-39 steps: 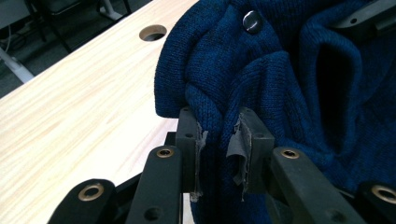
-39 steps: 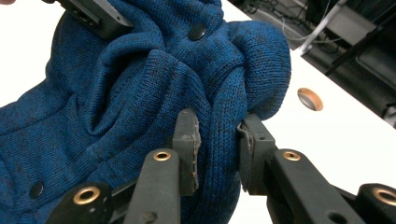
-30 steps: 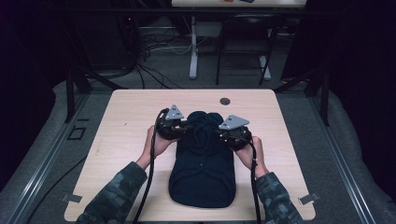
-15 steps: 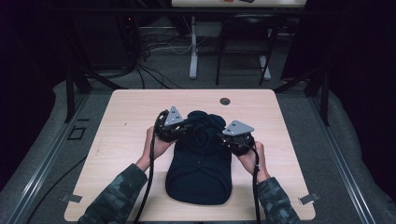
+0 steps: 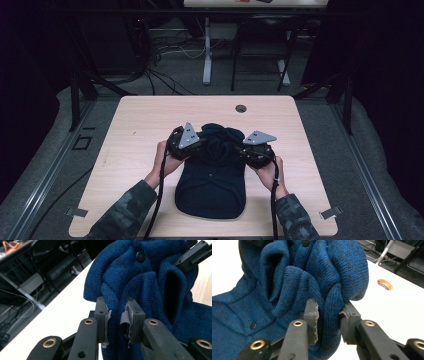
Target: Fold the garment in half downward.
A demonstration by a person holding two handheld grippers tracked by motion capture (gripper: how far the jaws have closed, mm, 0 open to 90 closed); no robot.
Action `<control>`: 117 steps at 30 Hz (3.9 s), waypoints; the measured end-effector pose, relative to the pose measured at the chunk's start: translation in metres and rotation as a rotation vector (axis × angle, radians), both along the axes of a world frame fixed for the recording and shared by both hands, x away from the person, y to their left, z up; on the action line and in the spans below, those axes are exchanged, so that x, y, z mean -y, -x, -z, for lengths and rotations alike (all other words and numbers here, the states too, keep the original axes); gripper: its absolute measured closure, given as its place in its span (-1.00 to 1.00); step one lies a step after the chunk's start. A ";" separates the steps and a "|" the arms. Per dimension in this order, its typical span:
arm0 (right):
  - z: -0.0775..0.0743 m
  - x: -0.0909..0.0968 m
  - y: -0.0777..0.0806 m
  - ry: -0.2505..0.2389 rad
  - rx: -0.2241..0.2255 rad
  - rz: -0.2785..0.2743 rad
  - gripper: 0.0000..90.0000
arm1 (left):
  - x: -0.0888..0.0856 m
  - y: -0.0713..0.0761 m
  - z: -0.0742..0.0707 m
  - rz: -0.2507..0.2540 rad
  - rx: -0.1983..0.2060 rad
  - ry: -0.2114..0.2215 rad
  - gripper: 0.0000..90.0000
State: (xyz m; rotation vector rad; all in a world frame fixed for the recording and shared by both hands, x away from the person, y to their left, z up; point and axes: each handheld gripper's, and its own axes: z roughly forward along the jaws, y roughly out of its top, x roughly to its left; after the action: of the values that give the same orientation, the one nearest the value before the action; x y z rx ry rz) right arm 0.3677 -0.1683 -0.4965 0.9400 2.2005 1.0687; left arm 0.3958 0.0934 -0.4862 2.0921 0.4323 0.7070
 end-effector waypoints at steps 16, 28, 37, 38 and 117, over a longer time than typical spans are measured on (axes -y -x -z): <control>0.009 -0.021 0.033 0.163 0.244 -0.038 0.67 | -0.015 0.002 0.014 0.004 -0.106 -0.028 0.47; 0.020 -0.012 0.048 0.183 0.329 -0.099 0.68 | -0.017 0.006 0.022 0.037 -0.167 -0.029 0.48; 0.018 -0.012 0.053 0.199 0.216 -0.128 0.58 | -0.017 0.024 0.028 0.038 -0.117 -0.042 0.56; 0.018 -0.012 0.054 0.197 0.207 -0.130 0.57 | -0.017 0.026 0.028 0.036 -0.111 -0.043 0.56; 0.025 -0.002 0.044 0.095 -0.063 -0.076 0.59 | -0.021 0.035 0.050 0.005 -0.160 0.048 0.19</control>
State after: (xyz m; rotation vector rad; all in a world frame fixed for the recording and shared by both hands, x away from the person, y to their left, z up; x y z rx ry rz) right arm 0.3238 -0.1664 -0.5213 0.8657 2.3340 0.9707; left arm 0.3605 0.1146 -0.5360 2.1116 0.5267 0.5229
